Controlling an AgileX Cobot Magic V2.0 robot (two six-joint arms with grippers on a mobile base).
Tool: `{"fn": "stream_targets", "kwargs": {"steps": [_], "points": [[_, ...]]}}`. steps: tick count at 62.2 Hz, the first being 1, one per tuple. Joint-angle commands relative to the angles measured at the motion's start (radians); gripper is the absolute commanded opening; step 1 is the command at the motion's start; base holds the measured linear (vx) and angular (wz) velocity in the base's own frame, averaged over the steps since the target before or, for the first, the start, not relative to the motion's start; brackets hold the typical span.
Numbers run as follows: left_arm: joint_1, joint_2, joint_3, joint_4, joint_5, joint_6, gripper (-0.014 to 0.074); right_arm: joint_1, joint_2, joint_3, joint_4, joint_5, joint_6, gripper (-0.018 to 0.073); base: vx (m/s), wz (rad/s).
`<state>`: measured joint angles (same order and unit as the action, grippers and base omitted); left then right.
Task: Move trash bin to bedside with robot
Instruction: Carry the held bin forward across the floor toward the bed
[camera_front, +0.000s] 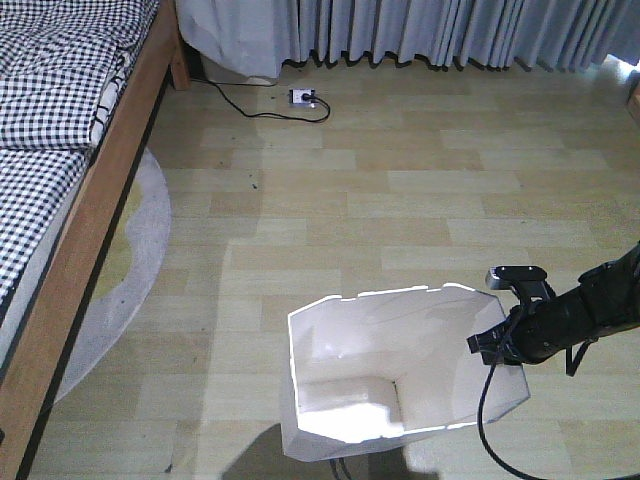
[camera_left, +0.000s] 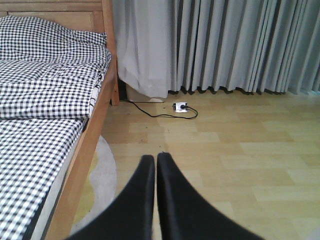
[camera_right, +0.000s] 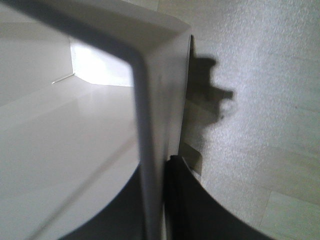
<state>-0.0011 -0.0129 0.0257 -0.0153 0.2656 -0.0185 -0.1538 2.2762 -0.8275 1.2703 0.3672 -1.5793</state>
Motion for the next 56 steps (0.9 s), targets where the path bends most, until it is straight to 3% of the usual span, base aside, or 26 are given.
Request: {"fn": "stream_targets", "kwargs": {"steps": [1, 56], "points": [[-0.002, -0.014, 0.019, -0.003, -0.069, -0.004, -0.0006, -0.005, -0.072, -0.012, 0.039, 0.173, 0.010, -0.0006, 0.25, 0.02], [-0.002, -0.014, 0.019, -0.003, -0.069, -0.004, -0.0006, -0.005, -0.072, -0.012, 0.039, 0.173, 0.010, -0.0006, 0.28, -0.03]]}}
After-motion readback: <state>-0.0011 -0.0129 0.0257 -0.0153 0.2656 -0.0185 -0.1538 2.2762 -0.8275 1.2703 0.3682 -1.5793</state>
